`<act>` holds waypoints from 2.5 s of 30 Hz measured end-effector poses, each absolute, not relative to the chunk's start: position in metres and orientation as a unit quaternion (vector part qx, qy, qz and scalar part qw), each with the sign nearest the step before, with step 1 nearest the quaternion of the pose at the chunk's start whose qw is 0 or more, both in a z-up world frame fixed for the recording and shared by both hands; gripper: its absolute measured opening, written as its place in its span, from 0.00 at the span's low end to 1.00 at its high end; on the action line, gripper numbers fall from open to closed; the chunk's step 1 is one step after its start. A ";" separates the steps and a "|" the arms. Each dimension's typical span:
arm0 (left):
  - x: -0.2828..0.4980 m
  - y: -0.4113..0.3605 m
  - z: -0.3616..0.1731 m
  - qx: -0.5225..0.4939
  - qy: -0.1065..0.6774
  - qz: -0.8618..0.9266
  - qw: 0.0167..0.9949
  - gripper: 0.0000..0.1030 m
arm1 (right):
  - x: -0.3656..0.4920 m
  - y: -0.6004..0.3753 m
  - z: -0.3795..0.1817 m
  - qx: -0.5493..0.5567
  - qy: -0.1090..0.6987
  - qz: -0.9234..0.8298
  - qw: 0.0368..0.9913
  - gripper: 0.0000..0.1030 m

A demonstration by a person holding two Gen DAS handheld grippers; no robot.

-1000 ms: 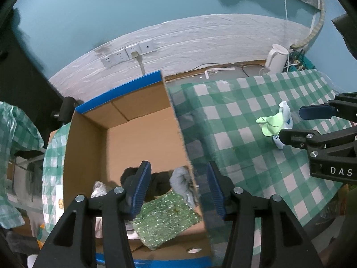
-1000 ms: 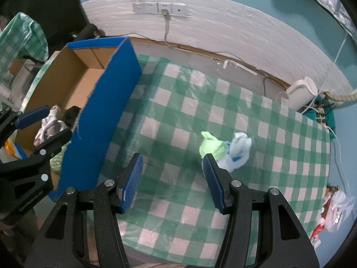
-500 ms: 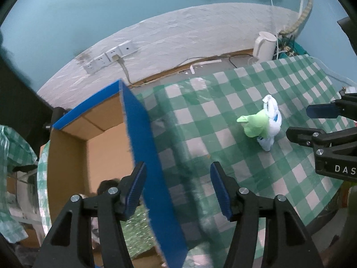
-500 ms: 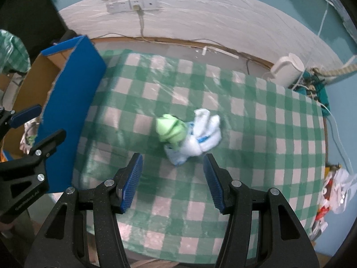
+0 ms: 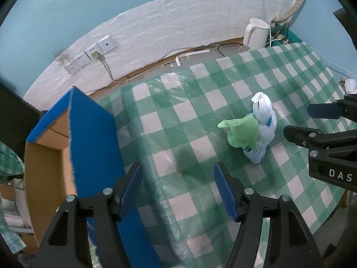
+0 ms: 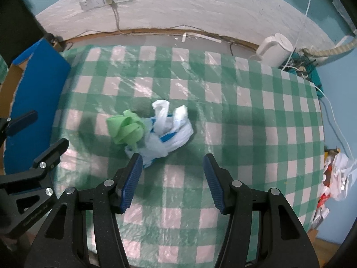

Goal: Organize soft objects
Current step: 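Move both tools back over the table toward the white bag and green cloth, then lower the right tool onto the white plastic bag and close on it, then grasp the light-green cloth with the left tool while the right tool holds the bag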

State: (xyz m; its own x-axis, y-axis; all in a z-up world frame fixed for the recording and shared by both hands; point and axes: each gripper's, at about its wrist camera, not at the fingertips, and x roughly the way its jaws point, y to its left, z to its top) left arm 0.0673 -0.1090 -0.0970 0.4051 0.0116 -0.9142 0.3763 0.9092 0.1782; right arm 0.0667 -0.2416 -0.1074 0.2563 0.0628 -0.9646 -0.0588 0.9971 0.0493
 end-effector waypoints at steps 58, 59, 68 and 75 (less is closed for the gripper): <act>0.092 -0.164 -0.120 0.206 0.537 -0.149 0.805 0.73 | 0.059 -0.257 -0.160 -0.060 0.653 0.041 0.754 0.59; 0.092 -0.166 -0.120 0.206 0.536 -0.151 0.804 0.73 | 0.056 -0.257 -0.159 -0.061 0.652 0.040 0.755 0.59; 0.088 -0.191 -0.123 0.181 0.552 -0.182 0.793 0.73 | 0.045 -0.268 -0.159 -0.052 0.650 0.039 0.757 0.59; 0.084 -0.200 -0.146 0.176 0.579 -0.190 0.773 0.74 | 0.046 -0.285 -0.167 -0.037 0.651 0.031 0.758 0.59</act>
State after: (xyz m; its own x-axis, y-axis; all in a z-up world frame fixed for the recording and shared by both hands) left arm 0.0839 -0.2002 -0.1460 0.2576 -0.0906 -0.9620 0.4980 0.8657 0.0518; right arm 0.0457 -0.2850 -0.1666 0.1508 -0.0004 -0.9886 -0.0946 0.9954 -0.0149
